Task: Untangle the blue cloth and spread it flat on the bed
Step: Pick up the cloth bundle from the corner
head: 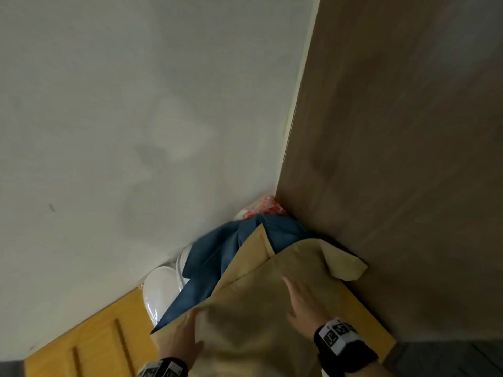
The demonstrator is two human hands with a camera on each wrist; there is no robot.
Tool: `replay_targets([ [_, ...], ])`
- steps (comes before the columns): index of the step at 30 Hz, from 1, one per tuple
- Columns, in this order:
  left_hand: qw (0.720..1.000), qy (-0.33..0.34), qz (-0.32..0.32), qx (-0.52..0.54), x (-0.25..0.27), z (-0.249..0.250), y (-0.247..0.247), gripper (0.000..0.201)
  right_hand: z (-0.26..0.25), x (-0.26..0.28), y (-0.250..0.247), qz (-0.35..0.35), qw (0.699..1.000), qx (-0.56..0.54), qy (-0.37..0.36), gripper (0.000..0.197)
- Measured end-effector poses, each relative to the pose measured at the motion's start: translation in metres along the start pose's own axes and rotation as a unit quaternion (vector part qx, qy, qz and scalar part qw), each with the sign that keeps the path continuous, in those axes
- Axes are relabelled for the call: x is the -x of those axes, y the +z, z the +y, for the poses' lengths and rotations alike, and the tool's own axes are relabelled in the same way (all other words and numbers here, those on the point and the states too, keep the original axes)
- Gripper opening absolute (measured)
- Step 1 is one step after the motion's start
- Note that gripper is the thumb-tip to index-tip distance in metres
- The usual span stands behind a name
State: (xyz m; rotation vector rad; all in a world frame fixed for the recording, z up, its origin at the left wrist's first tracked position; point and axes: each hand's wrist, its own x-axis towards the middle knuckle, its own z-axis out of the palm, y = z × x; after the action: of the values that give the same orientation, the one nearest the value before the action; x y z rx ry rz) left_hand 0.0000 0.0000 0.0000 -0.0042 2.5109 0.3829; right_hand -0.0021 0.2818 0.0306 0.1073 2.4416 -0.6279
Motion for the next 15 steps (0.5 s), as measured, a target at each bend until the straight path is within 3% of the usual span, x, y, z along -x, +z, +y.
replay_targets([
  [3, 0.999, -0.033, 0.015, 0.030, -0.007, -0.004, -0.006, 0.085, -0.021, -0.016, 0.005, 0.019, 0.998, -0.002, -0.055, 0.077],
  [7, 0.996, -0.061, -0.055, 0.020, -0.006, 0.002, -0.012, 0.045, -0.042, -0.031, 0.011, 0.021, 0.992, 0.054, -0.115, 0.084],
  [10, 0.996, -0.006, 0.006, 0.091, 0.001, 0.014, -0.017, 0.004, -0.052, -0.039, 0.011, 0.006, 0.972, 0.133, -0.192, 0.100],
  [13, 0.980, 0.072, 0.118, 0.141, 0.004, 0.034, -0.039, 0.024, -0.056, -0.044, 0.005, -0.053, 0.946, 0.251, -0.200, 0.103],
  [15, 0.967, 0.113, 0.180, 0.143, 0.005, 0.052, -0.063, 0.025, -0.052, -0.046, -0.008, -0.072, 0.940, 0.294, -0.159, 0.073],
])
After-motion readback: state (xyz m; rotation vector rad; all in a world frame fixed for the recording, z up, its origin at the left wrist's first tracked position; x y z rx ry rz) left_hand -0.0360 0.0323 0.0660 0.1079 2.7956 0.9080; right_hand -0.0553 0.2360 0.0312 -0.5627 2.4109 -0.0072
